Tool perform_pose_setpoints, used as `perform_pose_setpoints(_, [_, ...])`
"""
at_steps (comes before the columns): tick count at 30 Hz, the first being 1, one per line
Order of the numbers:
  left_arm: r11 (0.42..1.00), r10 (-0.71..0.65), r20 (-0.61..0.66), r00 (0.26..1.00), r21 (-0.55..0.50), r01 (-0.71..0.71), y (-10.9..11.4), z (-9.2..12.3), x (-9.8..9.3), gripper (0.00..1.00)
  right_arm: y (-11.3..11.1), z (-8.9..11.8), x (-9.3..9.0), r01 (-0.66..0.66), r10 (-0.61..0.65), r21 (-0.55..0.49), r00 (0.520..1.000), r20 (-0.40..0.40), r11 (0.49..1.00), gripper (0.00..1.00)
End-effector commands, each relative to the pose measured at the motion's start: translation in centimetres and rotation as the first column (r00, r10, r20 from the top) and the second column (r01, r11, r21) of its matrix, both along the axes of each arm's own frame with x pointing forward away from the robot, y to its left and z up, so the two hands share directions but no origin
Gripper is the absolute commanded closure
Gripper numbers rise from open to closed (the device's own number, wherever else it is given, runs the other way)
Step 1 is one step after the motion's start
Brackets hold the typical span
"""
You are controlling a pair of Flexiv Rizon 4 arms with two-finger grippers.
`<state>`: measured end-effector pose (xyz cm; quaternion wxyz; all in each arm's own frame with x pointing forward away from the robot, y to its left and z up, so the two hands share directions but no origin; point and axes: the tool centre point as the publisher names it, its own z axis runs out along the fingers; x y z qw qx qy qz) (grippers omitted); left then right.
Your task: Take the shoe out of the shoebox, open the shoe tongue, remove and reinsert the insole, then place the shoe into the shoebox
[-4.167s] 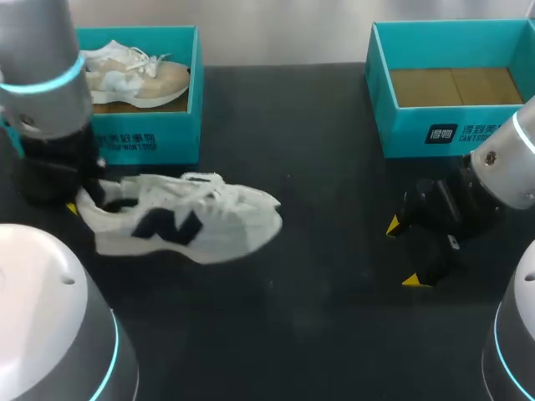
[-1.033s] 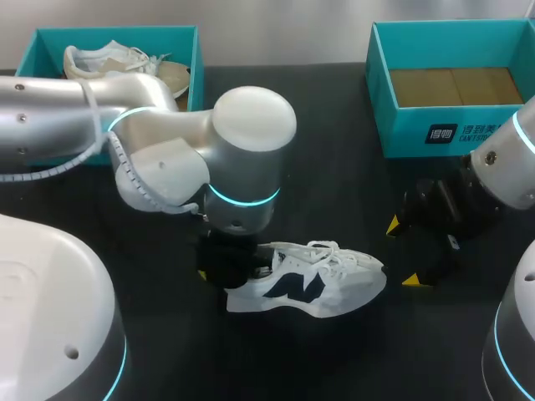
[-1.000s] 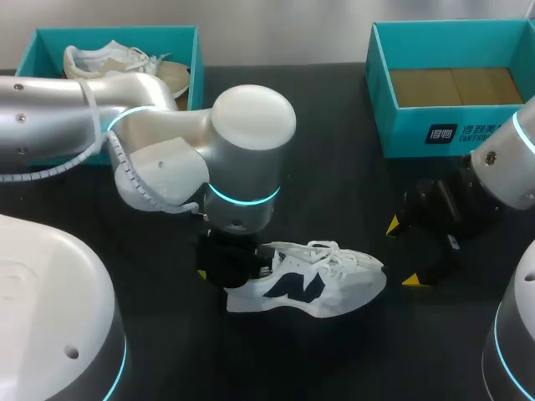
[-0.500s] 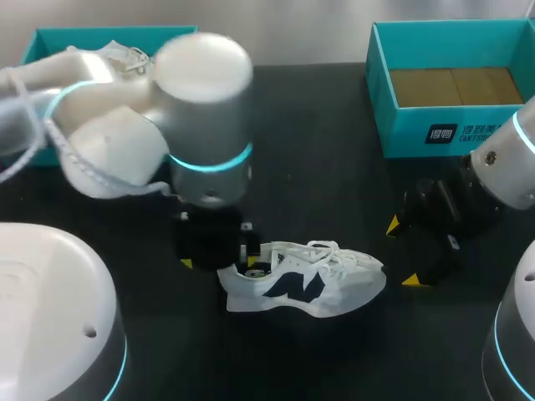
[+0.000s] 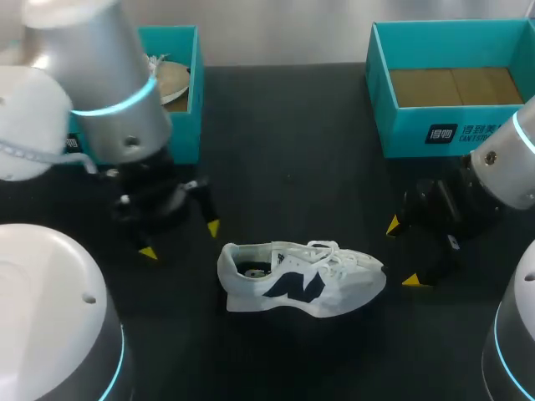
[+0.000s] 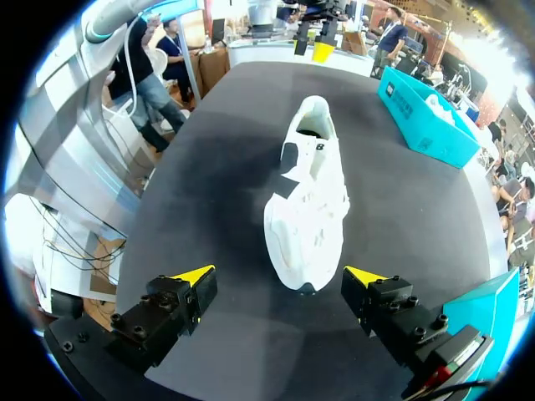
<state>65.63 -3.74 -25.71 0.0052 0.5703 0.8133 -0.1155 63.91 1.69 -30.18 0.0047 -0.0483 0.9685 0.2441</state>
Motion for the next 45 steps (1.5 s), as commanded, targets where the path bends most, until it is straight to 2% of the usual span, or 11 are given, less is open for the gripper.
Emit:
perform_pose_setpoints(1, [0.964,0.059,0.085,0.995,-0.264,-0.035,4.3,-0.2,-1.5,0.0,0.0,-0.1,-0.1,0.0,0.0,-0.002,1.0,0.002,1.0,0.0])
perform_pose_setpoints(8, [0.964,0.059,0.085,0.995,-0.264,-0.035,4.3,-0.2,-1.5,0.0,0.0,-0.1,-0.1,0.0,0.0,-0.002,1.0,0.002,1.0,0.0])
perform_pose_setpoints(10, [0.9,0.293,0.052,0.955,-0.353,-0.257,4.6,-0.4,-1.0,0.0,0.0,-0.1,-0.1,0.0,0.0,-0.002,1.0,0.002,1.0,0.0])
perform_pose_setpoints(14, [0.801,0.427,-0.029,0.904,-0.452,-0.393,5.3,-0.8,-1.8,0.0,0.0,-0.1,-0.1,0.0,0.0,-0.002,1.0,0.002,1.0,0.0])
perform_pose_setpoints(16, [0.711,0.52,-0.102,0.848,-0.5,-0.495,5.9,-0.9,-1.6,0.0,0.0,-0.1,-0.1,0.0,0.0,-0.002,1.0,0.002,1.0,0.0])
perform_pose_setpoints(21, [0.51,0.604,-0.314,0.732,-0.554,-0.658,6.1,-1.3,-1.9,0.0,0.0,-0.1,-0.1,0.0,0.0,-0.002,1.0,0.002,1.0,0.0])
perform_pose_setpoints(23, [0.433,0.566,-0.441,0.697,-0.56,-0.706,6.1,-1.2,-1.9,0.0,0.0,-0.1,-0.1,0.0,0.0,-0.002,1.0,0.002,1.0,0.0])
perform_pose_setpoints(34, [0.428,0.569,-0.434,0.698,-0.569,-0.702,6.0,-0.9,-2.0,0.0,0.0,-0.1,-0.1,0.0,0.0,-0.002,1.0,0.002,1.0,0.0])
perform_pose_setpoints(36, [0.402,0.669,-0.367,0.647,-0.554,-0.729,5.6,-2.4,-1.6,0.0,0.0,-0.1,-0.1,0.0,0.0,-0.002,1.0,0.002,1.0,0.0])
perform_pose_setpoints(39, [0.336,0.667,-0.448,0.595,-0.532,-0.777,5.3,-3.9,-1.8,0.0,0.0,-0.1,-0.1,0.0,0.0,-0.002,1.0,0.002,1.0,0.0])
perform_pose_setpoints(45, [0.306,0.636,-0.504,0.584,-0.531,-0.79,4.7,-5.6,-2.2,0.0,0.0,-0.1,-0.1,0.0,0.0,-0.002,1.0,0.002,1.0,0.0])
